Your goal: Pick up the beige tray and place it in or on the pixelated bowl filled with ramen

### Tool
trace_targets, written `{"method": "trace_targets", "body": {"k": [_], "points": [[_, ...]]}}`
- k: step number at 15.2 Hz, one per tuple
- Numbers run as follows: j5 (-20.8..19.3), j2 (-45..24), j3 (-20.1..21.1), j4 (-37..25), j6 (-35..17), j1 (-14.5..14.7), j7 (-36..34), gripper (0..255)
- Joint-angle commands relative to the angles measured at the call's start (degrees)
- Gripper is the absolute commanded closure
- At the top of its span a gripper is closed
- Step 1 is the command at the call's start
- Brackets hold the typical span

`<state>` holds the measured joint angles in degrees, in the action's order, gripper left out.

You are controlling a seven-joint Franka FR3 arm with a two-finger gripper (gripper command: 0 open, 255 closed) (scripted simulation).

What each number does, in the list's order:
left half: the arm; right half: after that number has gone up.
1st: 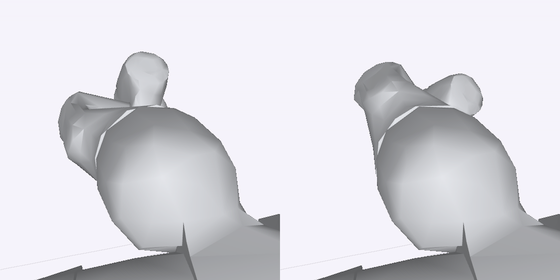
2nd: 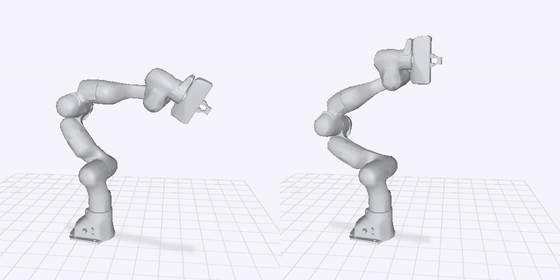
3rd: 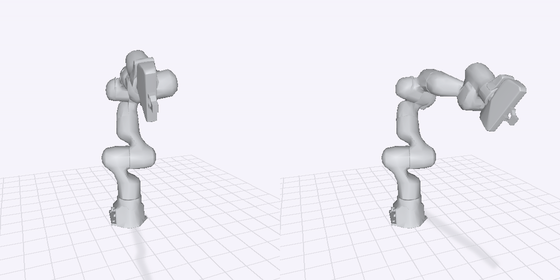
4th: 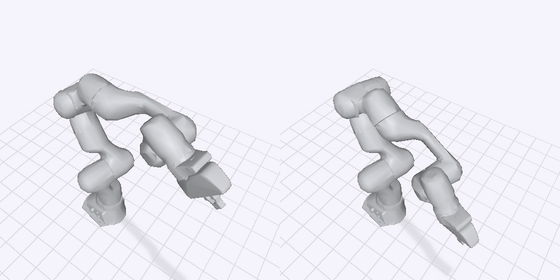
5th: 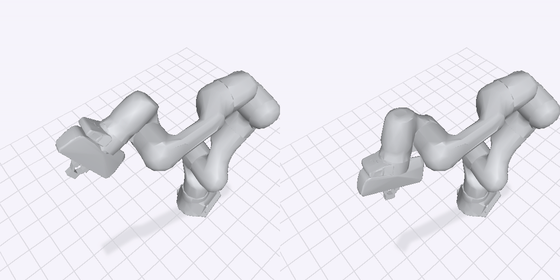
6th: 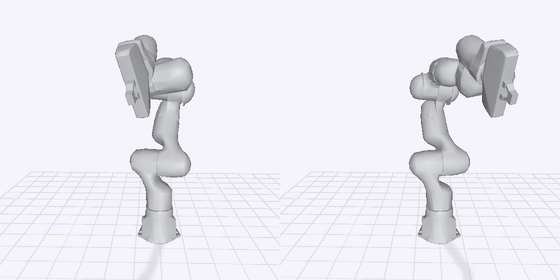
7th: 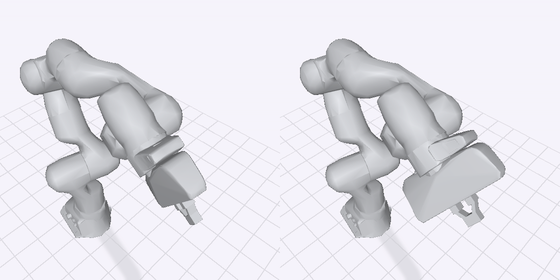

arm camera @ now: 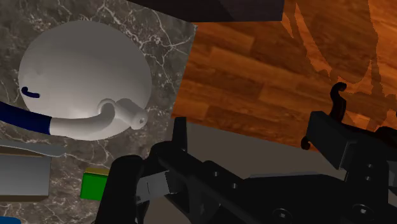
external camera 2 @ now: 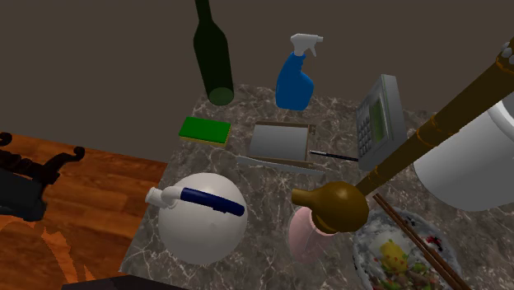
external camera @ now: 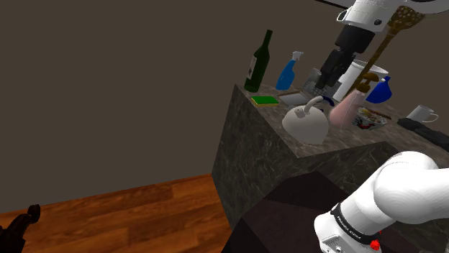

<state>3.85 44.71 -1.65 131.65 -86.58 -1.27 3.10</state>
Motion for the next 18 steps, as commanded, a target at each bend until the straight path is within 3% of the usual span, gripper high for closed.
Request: {"method": "trace_targets", "body": {"k": [1,10,18], "points": [[0.0,0.0,0.0,0.0,0.0,0.0,0.0,0],[-11.4,-0.7,-10.9,6.1,-5.0,-0.5,20.4,0],[-20.6,-7.8,-21.3,6.1,-12.8,-0.5,38.0,0]]}}
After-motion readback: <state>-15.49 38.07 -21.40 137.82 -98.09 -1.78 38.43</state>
